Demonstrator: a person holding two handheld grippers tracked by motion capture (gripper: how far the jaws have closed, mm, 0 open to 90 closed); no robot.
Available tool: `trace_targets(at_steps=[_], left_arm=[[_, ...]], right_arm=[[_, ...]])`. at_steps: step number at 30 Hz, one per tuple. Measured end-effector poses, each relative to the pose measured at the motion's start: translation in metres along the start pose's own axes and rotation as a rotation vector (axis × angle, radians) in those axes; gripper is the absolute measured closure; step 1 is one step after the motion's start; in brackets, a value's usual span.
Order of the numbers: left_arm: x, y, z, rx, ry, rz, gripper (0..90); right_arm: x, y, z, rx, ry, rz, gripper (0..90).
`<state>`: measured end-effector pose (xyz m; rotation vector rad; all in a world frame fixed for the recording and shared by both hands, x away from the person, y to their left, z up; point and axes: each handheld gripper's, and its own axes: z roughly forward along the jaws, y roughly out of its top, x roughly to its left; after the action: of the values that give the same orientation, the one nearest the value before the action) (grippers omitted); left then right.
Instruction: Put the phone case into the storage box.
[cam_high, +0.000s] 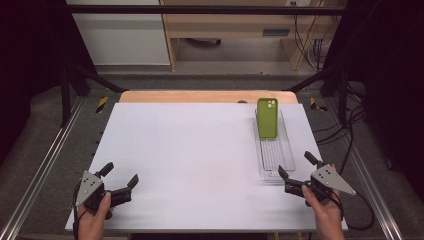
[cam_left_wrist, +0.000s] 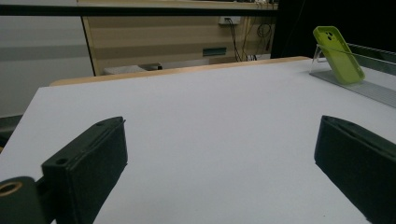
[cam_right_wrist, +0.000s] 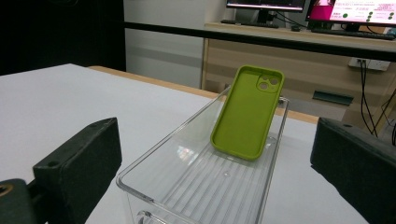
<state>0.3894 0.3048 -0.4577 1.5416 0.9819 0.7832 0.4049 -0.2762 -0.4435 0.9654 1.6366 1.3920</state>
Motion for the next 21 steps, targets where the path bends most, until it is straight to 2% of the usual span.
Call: trace_targets(at_steps=[13,21], left_arm=[[-0.002,0.0,0.001,-0.004,-0.006,0.014,2.1],[0.001,0.001,-0.002,-0.034,0.011,0.016,2.2]], right_arm=[[0.001,-0.004,0.005,-0.004,0.011,0.002,2.4],[0.003,-0.011,0.009,-0.023,0.027,0.006,2.5]])
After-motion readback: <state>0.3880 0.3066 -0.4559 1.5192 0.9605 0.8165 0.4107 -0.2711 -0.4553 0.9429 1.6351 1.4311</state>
